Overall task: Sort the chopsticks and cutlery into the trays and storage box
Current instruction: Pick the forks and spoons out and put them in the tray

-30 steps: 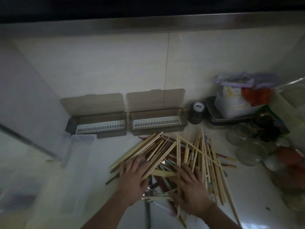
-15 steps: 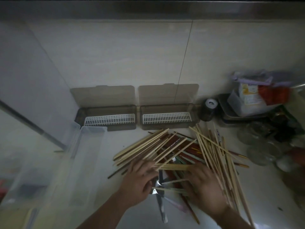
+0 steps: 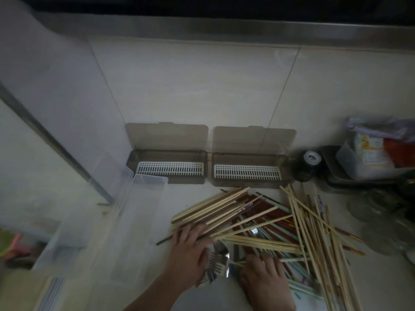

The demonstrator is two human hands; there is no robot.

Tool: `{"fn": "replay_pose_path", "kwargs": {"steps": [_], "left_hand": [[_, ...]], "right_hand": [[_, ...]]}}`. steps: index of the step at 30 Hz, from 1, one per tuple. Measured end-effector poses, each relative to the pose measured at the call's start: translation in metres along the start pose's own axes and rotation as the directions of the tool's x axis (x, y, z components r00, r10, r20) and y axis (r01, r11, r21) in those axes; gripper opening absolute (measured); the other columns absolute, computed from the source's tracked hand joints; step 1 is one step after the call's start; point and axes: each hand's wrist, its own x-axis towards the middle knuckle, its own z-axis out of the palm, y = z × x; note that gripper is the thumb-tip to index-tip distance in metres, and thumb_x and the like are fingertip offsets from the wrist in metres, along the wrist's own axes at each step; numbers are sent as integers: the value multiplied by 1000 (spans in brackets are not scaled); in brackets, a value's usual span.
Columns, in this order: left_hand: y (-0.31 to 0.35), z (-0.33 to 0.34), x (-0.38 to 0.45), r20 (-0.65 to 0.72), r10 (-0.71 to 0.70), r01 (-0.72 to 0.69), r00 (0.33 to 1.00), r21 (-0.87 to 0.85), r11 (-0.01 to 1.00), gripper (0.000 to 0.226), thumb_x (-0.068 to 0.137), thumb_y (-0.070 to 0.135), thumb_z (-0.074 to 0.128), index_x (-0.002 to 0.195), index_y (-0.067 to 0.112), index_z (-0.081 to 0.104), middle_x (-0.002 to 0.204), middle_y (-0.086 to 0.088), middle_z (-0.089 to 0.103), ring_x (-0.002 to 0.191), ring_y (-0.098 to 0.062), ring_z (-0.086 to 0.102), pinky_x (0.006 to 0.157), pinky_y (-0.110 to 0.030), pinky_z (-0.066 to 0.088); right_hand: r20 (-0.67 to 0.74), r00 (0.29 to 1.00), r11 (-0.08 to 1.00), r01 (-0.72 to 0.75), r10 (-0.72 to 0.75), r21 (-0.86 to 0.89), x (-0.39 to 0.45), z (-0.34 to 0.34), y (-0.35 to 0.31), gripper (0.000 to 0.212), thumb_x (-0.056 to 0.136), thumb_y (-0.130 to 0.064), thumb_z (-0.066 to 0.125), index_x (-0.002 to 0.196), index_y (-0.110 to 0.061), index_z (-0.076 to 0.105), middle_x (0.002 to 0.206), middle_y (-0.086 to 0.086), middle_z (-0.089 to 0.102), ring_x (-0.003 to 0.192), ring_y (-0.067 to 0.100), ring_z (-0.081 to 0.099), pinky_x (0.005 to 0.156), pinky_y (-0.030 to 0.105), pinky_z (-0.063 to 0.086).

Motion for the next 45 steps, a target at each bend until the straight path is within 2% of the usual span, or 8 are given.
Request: {"fn": "replay_pose_path", "kwargs": {"steps": [7,11,15,21,26,32,41,45], "left_hand": [[-9,13,-2,-168,84,-98,982,-76,992,23,86,36,55,106,35,65,143,9,50,132,-21,43,110,-47,27],[-11,22,1,-173,85,-90,981,-22,996,28,78,41,59,103,34,69,142,7,54,127,-25,52,107,-52,32],[-4,18,5,-224,55,-63,973,-28,998,23,73,43,58,91,35,70,133,6,62,123,-21,51,102,-49,37],[-4,17,8,-275,51,-68,960,-51,996,24,68,45,62,89,37,69,134,9,60,123,-19,53,104,-51,37],[-10,20,5,-301,65,-80,952,-39,996,37,67,42,64,104,37,71,137,3,59,125,-23,53,105,-56,36],[-9,15,1,-114,-30,27,993,-25,999,76,67,49,67,139,31,50,151,0,44,133,-26,44,107,-54,29],[-4,8,0,-47,-104,104,994,7,995,63,88,49,49,147,28,41,160,2,26,148,-22,20,118,-50,11],[-4,6,-4,-79,-120,122,990,9,993,62,87,45,51,145,28,43,159,0,28,146,-26,24,120,-48,4]], "right_hand": [[23,998,986,-64,61,157,19,-22,-5,17,94,-33,32,92,-32,49,105,-8,49,93,16,60,87,32,37],[205,911,785,-412,357,462,67,-40,3,36,76,-9,62,81,-41,46,51,-4,50,40,21,59,37,18,23],[253,915,724,-403,314,560,129,-52,48,26,90,-65,31,91,-45,48,64,-15,56,66,5,60,61,19,43],[258,957,938,-209,136,278,226,-2,123,21,86,-25,54,96,-19,71,93,7,69,85,29,63,77,41,52],[626,767,956,-269,142,113,263,33,138,32,93,-10,49,114,-25,66,121,6,63,104,22,60,92,28,47],[752,646,893,-407,131,194,268,48,142,25,87,-11,57,92,-33,69,103,4,69,100,24,64,91,37,50],[230,933,727,-360,277,585,206,-26,109,18,90,-14,63,107,-14,69,109,4,68,98,17,65,89,27,48],[223,974,799,-172,49,576,109,-58,56,7,85,-26,62,87,-32,66,86,-19,63,81,-1,60,71,18,49]]}}
